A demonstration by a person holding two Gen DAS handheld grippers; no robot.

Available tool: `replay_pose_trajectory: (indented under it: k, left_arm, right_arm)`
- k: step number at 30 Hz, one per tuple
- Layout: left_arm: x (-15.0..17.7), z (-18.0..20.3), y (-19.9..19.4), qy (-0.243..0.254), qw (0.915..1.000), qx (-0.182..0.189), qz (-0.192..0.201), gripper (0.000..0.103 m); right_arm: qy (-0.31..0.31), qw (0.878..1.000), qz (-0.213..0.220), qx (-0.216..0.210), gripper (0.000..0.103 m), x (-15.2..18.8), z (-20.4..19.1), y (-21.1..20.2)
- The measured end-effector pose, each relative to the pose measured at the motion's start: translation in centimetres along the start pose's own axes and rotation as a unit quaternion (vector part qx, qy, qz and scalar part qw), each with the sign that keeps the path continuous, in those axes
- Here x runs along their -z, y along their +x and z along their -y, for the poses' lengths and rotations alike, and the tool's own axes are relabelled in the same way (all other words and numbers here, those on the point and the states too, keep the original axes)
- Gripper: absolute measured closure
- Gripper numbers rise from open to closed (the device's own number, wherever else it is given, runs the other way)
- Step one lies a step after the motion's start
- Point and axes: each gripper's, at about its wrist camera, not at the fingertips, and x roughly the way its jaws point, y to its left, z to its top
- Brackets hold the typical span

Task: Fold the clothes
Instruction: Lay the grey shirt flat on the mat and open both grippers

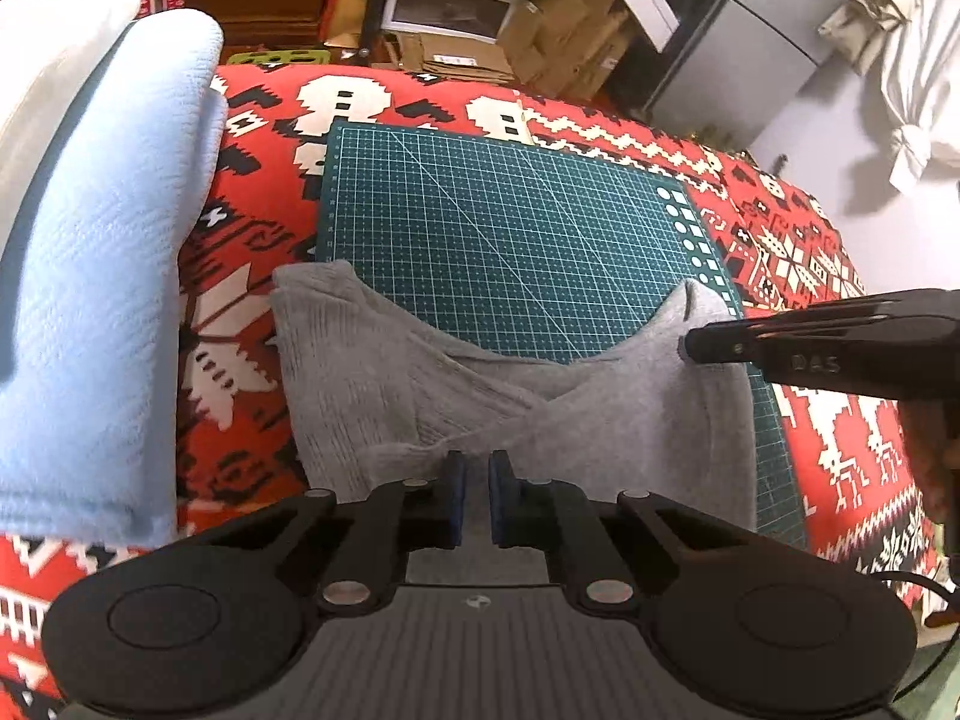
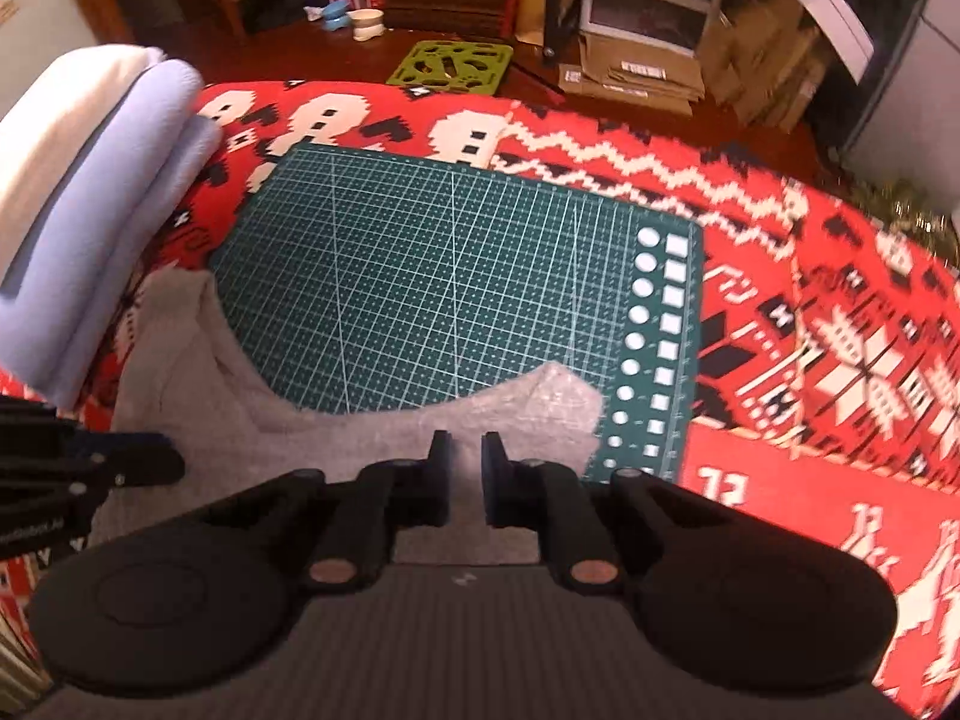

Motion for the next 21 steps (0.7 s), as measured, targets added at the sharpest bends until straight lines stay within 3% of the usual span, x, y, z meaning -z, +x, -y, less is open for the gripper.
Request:
replay_pose_trajectory:
  k: [6,14,21]
  left_arm:
    - [-0.3,-0.5,0.4,0.005,1.0000,0.004,-0.006,0.096]
    - [-0.7,-1.1,0.3,-0.003,0.9999,0.008,-0.009,0.096]
    - [-1.0,-1.8,0.2,-0.002,0.9999,0.010,-0.008,0.096]
  right_arm:
    - [0.026,1.000,0.009,0.002,0.092,-0.2,-0.1,2.0]
    - [0.054,0.998,0.014,-0.005,0.092,-0.7,0.6,0.9]
    - [0.047,0.999,-0.007,-0.020,0.092,-0.2,0.3,1.1]
